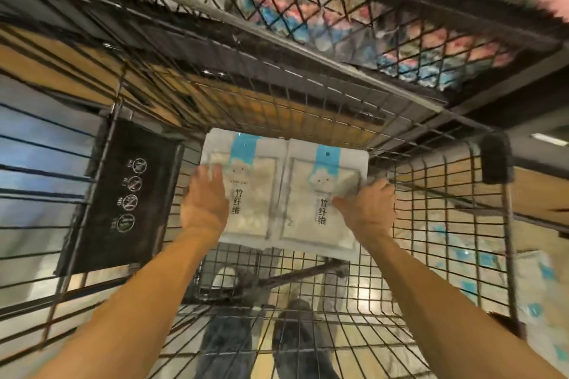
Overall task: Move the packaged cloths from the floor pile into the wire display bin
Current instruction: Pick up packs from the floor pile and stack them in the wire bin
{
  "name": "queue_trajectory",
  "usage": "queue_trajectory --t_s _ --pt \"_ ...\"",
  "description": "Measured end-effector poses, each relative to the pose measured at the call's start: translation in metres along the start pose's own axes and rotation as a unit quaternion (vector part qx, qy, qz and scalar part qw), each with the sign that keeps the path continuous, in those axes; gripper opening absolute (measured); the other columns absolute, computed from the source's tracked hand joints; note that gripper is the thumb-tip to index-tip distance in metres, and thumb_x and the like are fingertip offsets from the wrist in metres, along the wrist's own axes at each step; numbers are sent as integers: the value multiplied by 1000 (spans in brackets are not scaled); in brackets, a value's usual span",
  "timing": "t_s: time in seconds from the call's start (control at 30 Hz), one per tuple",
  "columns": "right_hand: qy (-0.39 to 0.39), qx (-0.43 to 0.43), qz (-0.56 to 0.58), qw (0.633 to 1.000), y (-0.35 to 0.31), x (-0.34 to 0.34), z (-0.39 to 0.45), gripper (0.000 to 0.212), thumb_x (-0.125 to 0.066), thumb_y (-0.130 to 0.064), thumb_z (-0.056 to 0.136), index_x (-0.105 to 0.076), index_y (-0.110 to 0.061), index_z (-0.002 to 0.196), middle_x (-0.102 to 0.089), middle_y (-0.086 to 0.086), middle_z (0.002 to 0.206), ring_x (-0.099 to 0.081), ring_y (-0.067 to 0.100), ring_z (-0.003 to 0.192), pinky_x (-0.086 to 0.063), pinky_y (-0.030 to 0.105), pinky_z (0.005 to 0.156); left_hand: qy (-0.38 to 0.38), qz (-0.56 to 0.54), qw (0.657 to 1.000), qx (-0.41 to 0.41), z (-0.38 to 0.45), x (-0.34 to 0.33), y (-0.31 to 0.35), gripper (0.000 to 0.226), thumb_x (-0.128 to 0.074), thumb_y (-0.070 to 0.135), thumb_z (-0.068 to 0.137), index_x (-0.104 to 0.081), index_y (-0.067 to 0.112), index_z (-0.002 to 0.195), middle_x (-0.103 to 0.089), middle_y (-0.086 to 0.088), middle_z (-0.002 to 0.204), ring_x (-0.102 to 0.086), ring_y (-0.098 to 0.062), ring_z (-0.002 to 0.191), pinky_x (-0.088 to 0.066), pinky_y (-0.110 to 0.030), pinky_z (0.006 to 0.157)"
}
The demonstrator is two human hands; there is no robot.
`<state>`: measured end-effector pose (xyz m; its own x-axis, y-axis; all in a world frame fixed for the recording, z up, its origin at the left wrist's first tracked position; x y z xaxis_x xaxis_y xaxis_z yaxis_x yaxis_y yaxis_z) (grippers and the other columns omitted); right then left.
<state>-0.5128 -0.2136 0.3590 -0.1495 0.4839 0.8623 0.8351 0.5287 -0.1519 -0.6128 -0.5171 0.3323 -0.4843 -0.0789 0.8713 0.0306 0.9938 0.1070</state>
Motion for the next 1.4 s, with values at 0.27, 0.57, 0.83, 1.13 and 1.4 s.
queue_trajectory --t_s 0.27,0.57,0.83,1.13,1.4 --pt "-34 164 -51 984 -24 92 -59 76 -66 -61 87 -42 -21 147 -49 7 144 -47 30 131 -45 54 107 70 65 990 -103 -60 117 37 64 -45 52 99 -37 19 154 -38 -14 158 -40 -33 142 -34 -51 112" --pt "28 209 -32 977 -7 260 -165 72 -64 -59 88 -43 -27 149 -56 1 146 -53 28 132 -46 50 108 144 20 985 -98 -183 287 78 66 -39 59 102 -35 23 158 -25 -7 168 -26 -27 153 -34 -50 119" --pt "124 101 76 984 103 364 -251 66 -56 -67 87 -49 -31 142 -60 0 140 -58 30 126 -50 49 101 195 49 945 -259 -264 366 173 65 -46 58 99 -43 23 153 -37 -10 162 -40 -32 145 -41 -51 113" --pt "226 -131 155 953 299 373 -400 66 -60 -57 94 -46 -22 149 -58 8 144 -57 32 128 -48 40 98 144 61 858 -489 -379 325 304 59 -54 51 98 -52 17 146 -51 -13 148 -48 -38 134 -45 -53 103" --pt "251 -338 218 880 471 302 -582 70 -61 -59 94 -44 -23 152 -52 5 153 -55 30 133 -49 44 105 51 166 726 -665 -559 200 365 65 -42 59 101 -41 21 154 -42 -7 159 -43 -30 142 -43 -48 108"
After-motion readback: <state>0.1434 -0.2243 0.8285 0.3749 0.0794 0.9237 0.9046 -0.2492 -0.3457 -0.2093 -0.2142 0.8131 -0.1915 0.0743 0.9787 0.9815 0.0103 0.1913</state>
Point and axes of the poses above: each hand's wrist, its own z-axis towards the middle knuckle, its own x-axis out of the back of the hand, y = z × x, the point moved 6 cm from there along z, towards the middle knuckle
